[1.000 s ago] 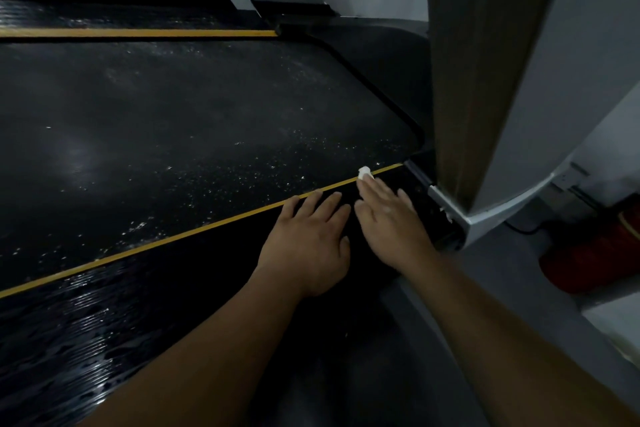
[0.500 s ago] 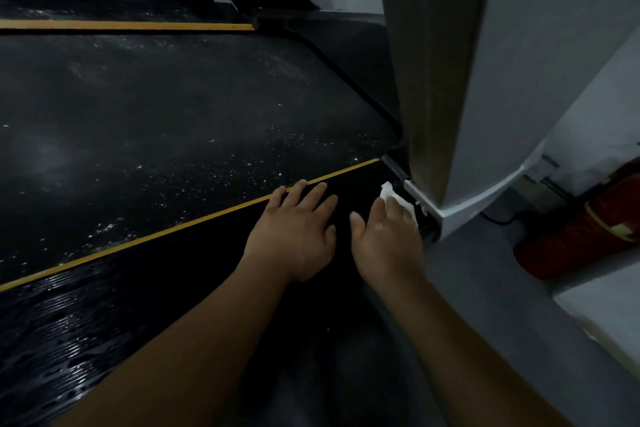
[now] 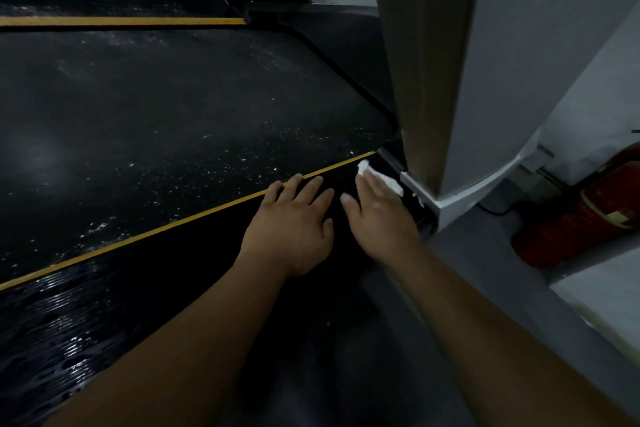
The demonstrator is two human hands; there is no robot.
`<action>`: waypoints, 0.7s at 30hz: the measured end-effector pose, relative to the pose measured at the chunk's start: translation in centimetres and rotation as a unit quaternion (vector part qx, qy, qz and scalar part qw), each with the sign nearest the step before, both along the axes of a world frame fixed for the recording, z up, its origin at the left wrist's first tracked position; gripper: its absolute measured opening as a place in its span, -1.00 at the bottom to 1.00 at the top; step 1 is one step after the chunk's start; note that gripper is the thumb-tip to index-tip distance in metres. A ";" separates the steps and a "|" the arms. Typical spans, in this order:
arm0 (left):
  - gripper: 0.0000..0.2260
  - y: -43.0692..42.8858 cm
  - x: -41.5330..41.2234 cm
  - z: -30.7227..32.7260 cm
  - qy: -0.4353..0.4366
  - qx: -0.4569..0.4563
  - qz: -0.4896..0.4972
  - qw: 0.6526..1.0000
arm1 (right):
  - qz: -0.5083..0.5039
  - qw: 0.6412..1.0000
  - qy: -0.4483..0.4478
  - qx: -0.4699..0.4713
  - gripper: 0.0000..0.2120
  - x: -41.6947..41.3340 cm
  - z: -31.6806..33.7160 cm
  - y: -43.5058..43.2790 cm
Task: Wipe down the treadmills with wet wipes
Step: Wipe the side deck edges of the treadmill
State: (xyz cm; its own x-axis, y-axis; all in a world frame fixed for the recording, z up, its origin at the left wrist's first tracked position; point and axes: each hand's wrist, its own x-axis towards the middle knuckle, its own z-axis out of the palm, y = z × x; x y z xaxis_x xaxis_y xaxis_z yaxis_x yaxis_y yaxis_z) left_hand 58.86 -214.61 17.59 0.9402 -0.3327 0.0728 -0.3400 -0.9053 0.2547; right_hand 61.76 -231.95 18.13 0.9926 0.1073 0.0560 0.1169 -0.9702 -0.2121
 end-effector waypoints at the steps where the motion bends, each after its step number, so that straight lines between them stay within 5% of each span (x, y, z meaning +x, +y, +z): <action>1: -0.49 0.0 0.0 0.0 0.000 0.002 -0.001 1.000 | -0.029 0.999 0.008 0.013 -0.41 1.5 0.1 0.3; 4: -0.48 0.0 0.0 0.1 0.001 0.000 0.000 1.000 | -0.045 0.998 0.020 0.041 -0.46 4.5 0.9 2.0; 9: -0.48 0.0 0.0 0.2 0.006 -0.006 -0.004 1.000 | 0.101 0.986 -0.015 0.132 -0.61 -2.1 0.4 0.7; 13: -0.48 0.0 0.0 0.2 0.009 -0.006 0.002 1.000 | 0.066 0.979 -0.084 0.175 -0.73 -3.0 0.3 -2.3; 17: -0.47 0.2 -0.4 0.1 0.008 -0.006 0.005 1.000 | 0.012 0.988 -0.131 0.079 -0.74 -1.2 -0.4 -1.5; 21: -0.49 0.0 -0.5 0.1 -0.003 -0.006 0.007 1.000 | -0.055 0.996 -0.052 0.038 -0.58 -0.6 -0.3 0.5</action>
